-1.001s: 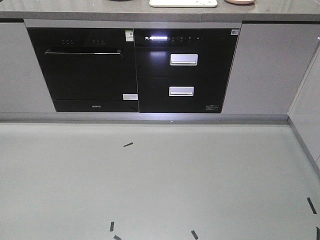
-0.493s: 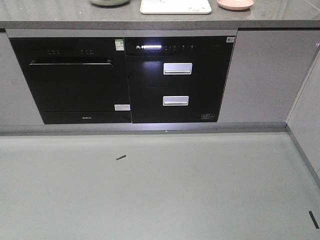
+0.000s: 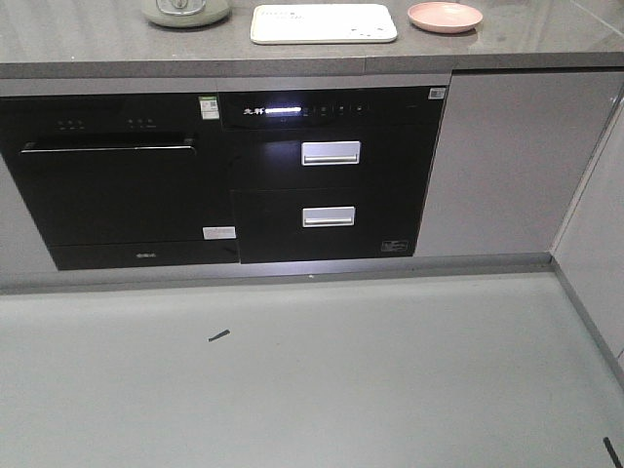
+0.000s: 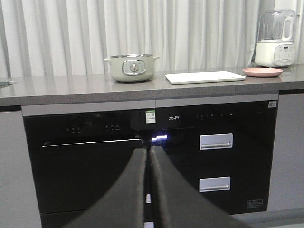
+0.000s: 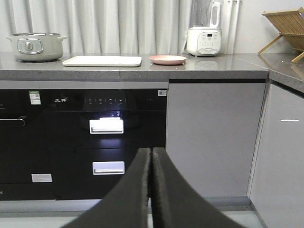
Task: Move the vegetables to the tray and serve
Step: 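Drive the base toward the counter with the tray and pot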
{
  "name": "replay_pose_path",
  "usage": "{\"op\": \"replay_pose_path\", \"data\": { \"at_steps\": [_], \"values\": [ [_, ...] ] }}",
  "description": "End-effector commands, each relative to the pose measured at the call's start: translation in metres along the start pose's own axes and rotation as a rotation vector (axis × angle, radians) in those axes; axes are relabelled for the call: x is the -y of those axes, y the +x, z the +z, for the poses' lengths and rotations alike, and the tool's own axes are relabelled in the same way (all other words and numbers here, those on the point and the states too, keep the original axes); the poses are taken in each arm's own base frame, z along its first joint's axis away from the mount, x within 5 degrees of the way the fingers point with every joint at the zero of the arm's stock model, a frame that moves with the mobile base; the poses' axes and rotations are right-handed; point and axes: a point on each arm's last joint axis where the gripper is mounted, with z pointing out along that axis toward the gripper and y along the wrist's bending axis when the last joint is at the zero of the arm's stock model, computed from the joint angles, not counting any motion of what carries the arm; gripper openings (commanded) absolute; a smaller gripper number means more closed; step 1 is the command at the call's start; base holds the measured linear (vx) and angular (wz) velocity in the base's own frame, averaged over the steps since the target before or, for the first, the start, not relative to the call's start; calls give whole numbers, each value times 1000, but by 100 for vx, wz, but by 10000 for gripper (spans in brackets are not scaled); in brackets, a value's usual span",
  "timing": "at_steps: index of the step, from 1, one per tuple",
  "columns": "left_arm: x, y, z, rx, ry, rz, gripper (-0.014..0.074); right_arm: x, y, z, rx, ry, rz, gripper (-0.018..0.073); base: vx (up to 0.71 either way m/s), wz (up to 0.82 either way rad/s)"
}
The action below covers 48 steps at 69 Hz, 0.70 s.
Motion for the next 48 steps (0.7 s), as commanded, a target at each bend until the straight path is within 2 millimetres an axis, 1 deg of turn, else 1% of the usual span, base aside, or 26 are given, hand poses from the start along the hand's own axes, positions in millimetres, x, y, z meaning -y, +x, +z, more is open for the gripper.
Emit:
{"op": "replay_pose_path", "data": {
  "at_steps": [1, 48],
  "values": [
    [0, -2, 0, 65, 4, -9, -6, 0, -6, 0, 71, 0, -10, -4, 20, -7],
    [0, -2, 0, 65, 4, -9, -6, 0, -6, 0, 71, 0, -10, -4, 18, -7]
  ]
}}
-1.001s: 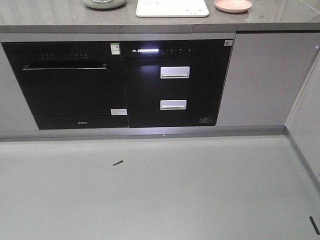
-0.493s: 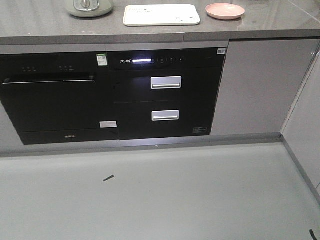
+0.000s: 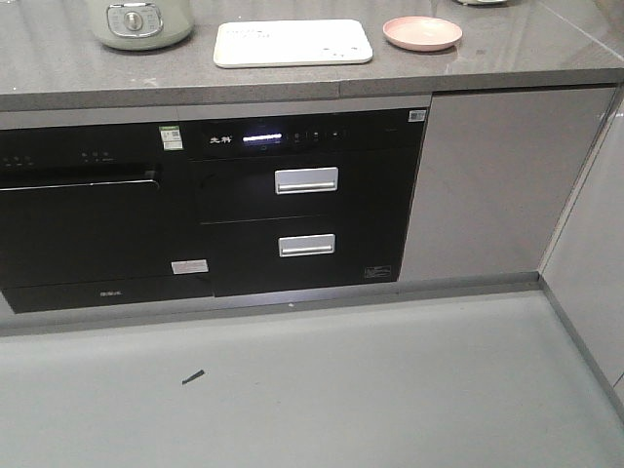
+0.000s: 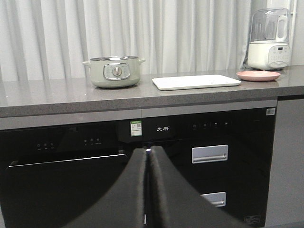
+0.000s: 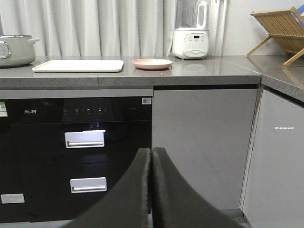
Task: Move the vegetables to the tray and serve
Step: 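Drive the base toward the counter with the tray and pot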
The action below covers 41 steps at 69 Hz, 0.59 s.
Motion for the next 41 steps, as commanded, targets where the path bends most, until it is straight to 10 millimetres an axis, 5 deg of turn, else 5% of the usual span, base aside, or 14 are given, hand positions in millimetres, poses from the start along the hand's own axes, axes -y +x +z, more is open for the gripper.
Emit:
{"op": "replay_pose_path", "data": {
  "at_steps": [1, 41],
  "values": [
    [0, -2, 0, 66, 4, -9, -6, 0, -6, 0, 70, 0, -10, -4, 17, -4],
    [0, -2, 0, 66, 4, -9, -6, 0, -6, 0, 70, 0, -10, -4, 19, 1]
  ]
}}
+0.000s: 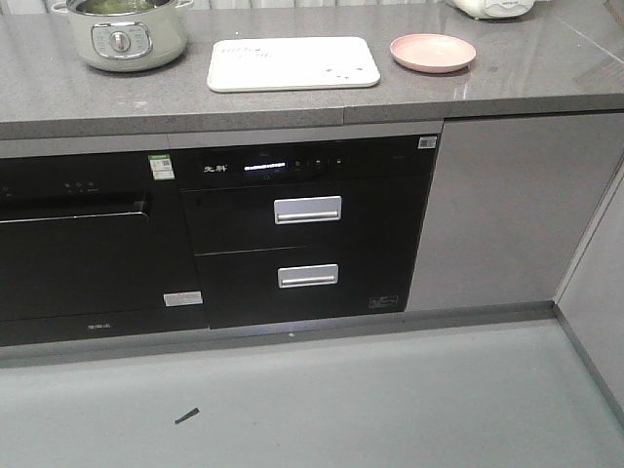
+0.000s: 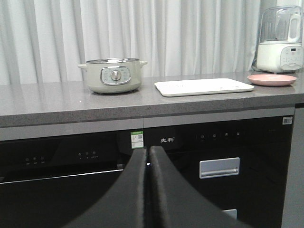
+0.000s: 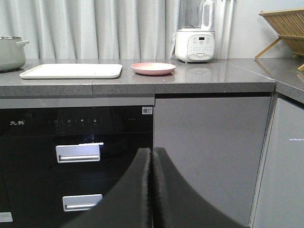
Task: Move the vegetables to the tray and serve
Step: 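Drive the base toward the counter with the tray and pot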
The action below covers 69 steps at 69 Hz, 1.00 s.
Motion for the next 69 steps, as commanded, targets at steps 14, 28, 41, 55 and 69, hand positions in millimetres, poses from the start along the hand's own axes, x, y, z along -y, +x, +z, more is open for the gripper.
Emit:
{"op": "replay_pose_path", "data": {
  "at_steps": [14, 28, 41, 55, 69],
  "values": [
    [0, -2, 0, 66, 4, -9, -6, 0, -6, 0, 70, 0, -10, -4, 19, -1],
    [0, -2, 0, 66, 4, -9, -6, 0, -6, 0, 70, 0, -10, -4, 19, -2],
    [0, -2, 0, 66, 4, -9, -6, 0, -6, 0, 70, 0, -10, -4, 19, -3],
    [0, -2, 0, 66, 4, -9, -6, 0, -6, 0, 70, 0, -10, -4, 20, -3],
    [0, -2, 0, 66, 4, -9, -6, 0, -6, 0, 70, 0, -10, -4, 21, -3]
  ]
}}
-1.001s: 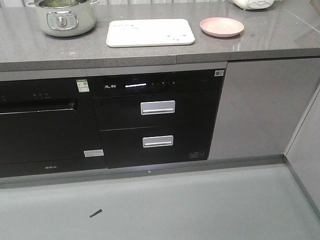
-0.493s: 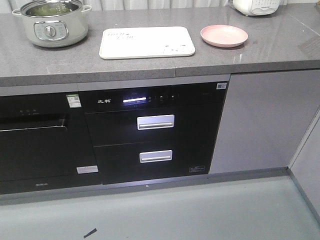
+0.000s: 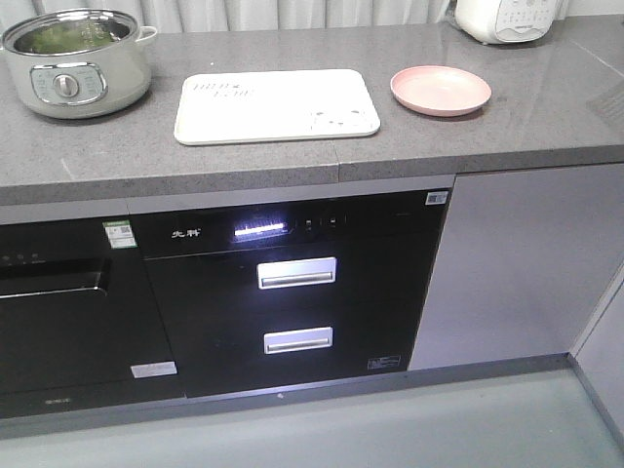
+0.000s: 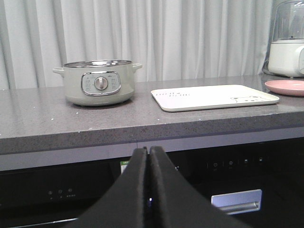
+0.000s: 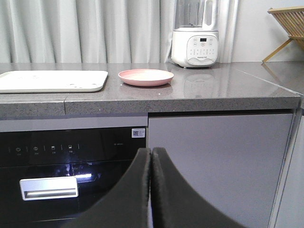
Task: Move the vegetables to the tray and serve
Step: 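Drive the base toward the counter with the tray and pot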
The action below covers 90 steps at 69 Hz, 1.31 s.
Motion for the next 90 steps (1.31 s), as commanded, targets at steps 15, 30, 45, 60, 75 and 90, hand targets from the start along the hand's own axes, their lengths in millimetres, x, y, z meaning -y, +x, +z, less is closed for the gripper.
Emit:
{"op": "replay_pose_path", "data": {
  "at_steps": [15, 30, 45, 60, 75, 90],
  "values": [
    [0, -2, 0, 66, 4, -9, -6, 0, -6, 0, 70, 0, -10, -4, 21, -1],
    [0, -2, 0, 66, 4, -9, -6, 0, -6, 0, 70, 0, -10, -4, 22, 3],
    [0, -2, 0, 66, 4, -9, -6, 0, -6, 0, 70, 0, -10, -4, 22, 7],
    [0, -2, 0, 66, 4, -9, -6, 0, -6, 0, 70, 0, -10, -4, 22, 11],
    [0, -2, 0, 66, 4, -9, -6, 0, -6, 0, 70, 0, -10, -4, 22, 9],
    [0, -2, 0, 66, 4, -9, -6, 0, -6, 0, 70, 0, -10, -4, 21, 4]
  ]
}}
